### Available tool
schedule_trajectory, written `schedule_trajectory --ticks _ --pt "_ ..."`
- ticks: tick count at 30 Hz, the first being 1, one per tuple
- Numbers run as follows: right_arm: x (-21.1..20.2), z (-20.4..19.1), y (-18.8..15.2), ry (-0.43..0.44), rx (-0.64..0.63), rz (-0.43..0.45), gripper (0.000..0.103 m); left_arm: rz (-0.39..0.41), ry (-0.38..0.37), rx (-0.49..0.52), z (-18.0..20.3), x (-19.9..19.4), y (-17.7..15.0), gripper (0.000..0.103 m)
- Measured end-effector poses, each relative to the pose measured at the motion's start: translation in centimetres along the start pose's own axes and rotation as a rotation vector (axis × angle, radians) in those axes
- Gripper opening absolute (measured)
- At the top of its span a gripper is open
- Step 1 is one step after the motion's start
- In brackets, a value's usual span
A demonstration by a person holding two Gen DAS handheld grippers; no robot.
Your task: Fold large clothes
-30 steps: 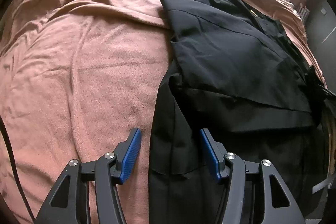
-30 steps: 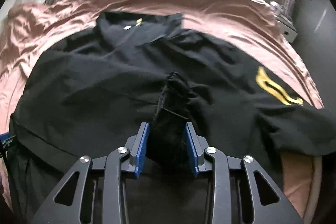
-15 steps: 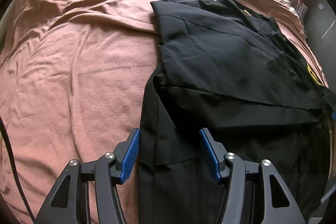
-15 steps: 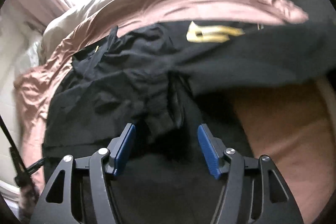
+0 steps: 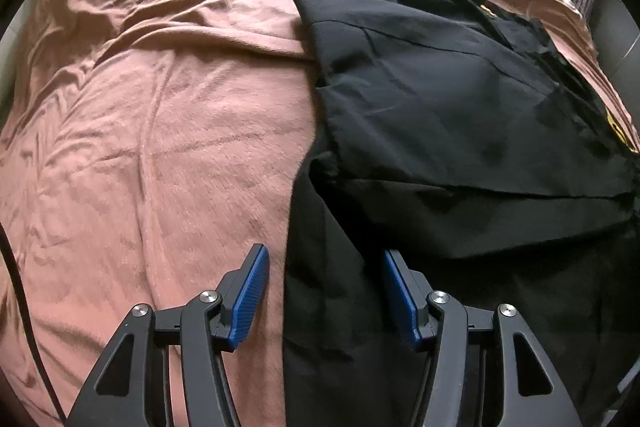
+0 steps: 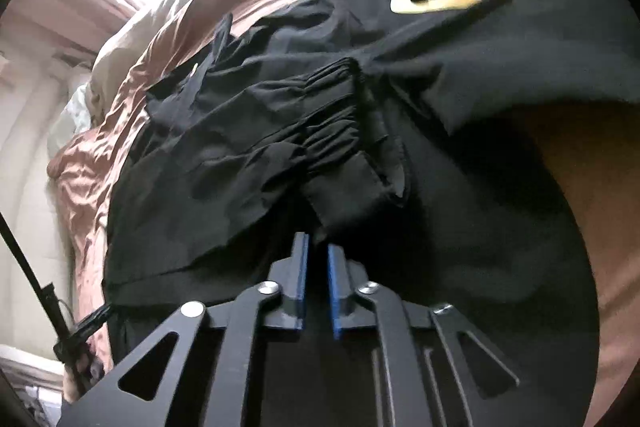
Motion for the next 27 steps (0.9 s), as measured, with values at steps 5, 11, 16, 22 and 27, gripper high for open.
schedule_trajectory --ticks 5,11,16,22,27 --pt "1.3 -0.7 1.7 -0.032 0.001 0.029 0.004 0.011 0.009 -0.007 -0.5 0.5 0.7 0.059" --pt "0.9 -1.4 0.7 -0.059 -0.012 0.016 0.005 0.017 0.028 -0.021 -0.7 0.5 1.0 0.059" --pt "-1.3 -0.9 0.4 -0.039 -0.023 0.011 0.01 0.033 0.02 -0.051 -0.9 -0.8 0.6 0.059" --pt "-6.7 0.8 -0.6 -0.05 -0.044 0.11 0.082 0.051 -0.015 -0.05 0.5 -3.4 0.2 0.059" --pt "-12.4 4.0 -1.4 -0.067 -0.006 0.23 0.082 0.078 -0.048 -0.008 3.3 -5.8 0.1 0.06"
Point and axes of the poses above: each gripper's, at about its wrist camera, not at the fingertips, and x roughly the way its jaws point, z to its right, y to its top, the point moved 1 cm from there along x, roughly the way its jaws point, and after that the axes turned 3 degrees about -y, right-handed, at the moved point
